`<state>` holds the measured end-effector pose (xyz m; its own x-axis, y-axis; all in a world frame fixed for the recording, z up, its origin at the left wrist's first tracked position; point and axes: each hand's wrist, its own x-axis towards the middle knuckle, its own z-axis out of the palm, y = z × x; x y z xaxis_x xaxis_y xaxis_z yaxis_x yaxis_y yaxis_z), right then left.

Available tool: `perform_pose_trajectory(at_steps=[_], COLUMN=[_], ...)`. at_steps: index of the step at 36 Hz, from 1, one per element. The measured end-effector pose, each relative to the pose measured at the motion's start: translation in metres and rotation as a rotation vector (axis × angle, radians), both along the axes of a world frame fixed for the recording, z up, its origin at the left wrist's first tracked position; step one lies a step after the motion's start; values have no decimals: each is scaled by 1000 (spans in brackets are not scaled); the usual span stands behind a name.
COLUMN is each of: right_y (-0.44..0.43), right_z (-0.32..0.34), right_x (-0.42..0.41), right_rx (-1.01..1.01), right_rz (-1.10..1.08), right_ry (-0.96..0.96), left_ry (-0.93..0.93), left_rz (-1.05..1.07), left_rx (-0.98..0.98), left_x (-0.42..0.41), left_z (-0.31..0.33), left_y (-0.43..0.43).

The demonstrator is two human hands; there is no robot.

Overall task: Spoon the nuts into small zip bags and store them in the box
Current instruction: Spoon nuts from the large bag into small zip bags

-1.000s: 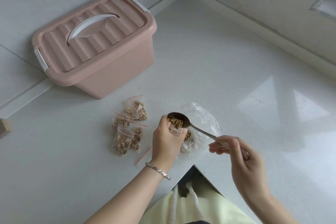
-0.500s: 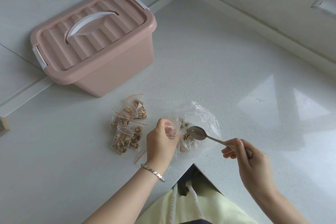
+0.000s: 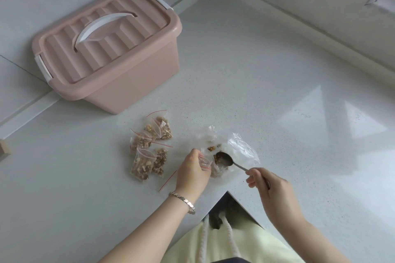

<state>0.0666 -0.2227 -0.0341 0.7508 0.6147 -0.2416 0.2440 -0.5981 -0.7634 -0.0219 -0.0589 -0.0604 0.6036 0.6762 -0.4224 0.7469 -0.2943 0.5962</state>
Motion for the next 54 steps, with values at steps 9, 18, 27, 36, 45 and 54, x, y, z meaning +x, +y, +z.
perform_pose_trajectory(at_steps=[9,18,27,36,45,54], right_y=[0,4,-4,-11,8,21], right_z=[-19,-27,-20,6,47,57], right_x=[8,15,21,32,23,-1], right_rx=[173,217,326,444,613,664], right_rz=[-297,-486,-543,-501,-451,-411], right_ry=[512,948,1009,896,710,486], left_ry=[-53,-102,-195,-302,-346,-395], left_rz=[70,155,194,272,230,193], left_rx=[-106,-159,-67,-12,-18,15], left_x=[1,-5,-10,-8,9,21], left_z=[0,-3,4,14,30,41], left_y=[3,4,5,4,-1,-4])
